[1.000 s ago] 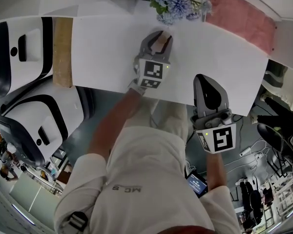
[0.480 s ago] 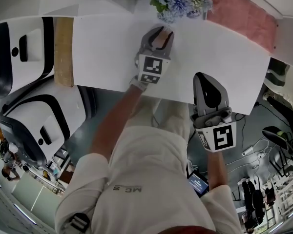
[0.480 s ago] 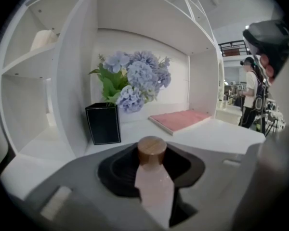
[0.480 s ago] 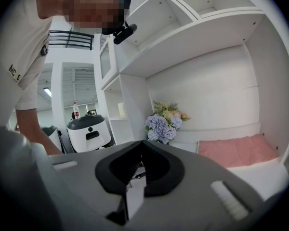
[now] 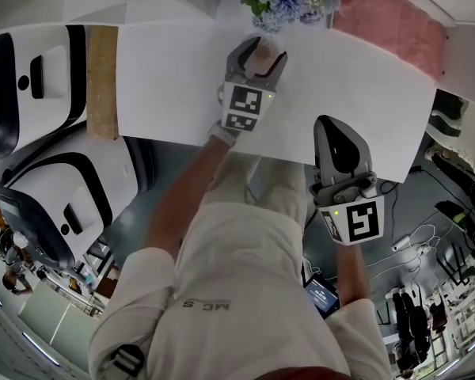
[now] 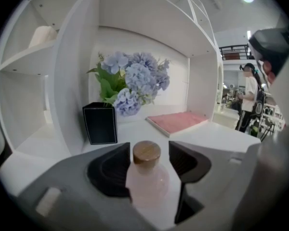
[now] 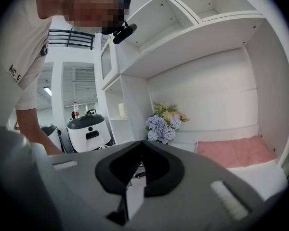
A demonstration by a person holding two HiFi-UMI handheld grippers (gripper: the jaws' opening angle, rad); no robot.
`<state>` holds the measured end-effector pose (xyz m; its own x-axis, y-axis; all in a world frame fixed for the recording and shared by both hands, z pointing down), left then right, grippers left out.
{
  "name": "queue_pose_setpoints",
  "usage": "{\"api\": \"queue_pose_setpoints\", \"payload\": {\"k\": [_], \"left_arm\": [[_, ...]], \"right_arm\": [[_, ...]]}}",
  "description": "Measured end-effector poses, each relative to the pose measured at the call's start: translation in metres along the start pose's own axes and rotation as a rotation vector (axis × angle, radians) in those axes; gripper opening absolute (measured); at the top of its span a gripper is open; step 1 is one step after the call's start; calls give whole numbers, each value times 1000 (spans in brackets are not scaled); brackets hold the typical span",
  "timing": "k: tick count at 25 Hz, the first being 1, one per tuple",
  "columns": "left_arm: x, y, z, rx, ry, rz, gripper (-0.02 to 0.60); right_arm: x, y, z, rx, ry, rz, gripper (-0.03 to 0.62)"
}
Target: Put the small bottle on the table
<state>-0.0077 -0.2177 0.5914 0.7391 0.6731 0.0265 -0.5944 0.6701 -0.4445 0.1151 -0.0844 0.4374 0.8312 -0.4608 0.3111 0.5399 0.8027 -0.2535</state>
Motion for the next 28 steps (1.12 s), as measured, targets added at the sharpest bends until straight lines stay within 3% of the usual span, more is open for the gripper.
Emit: {"api": "queue_pose_setpoints", "payload": {"k": [13,23,24,26,28], "left_arm": [[4,46,-21,19,21,10,247],[20,126,-55,66,32,23,119],[22,133,-59,75,27,31,100],[26,145,-66,89,24,52,2],[28,158,-73,96,28,68,2]], "right_arm": [[-26,14,-27,35,33,10,0],[-49,29,-45,76,11,18,0],[-51,31,-48,77,18,17,0],[-54,34,-52,78,26,12,0],[-60,38,-57,79,37,3,0]]}}
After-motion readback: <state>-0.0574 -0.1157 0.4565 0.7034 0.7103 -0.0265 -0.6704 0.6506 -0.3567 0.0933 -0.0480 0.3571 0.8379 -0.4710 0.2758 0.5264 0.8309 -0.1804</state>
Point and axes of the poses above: the fingertips, and each gripper's own axes: y backward along the fingers, x to its right, z out of its underside, the point moved 6 cm from there along y, backward along the fingers, and after that the axes turned 5 degrees about -y, right-handed, at the moved point
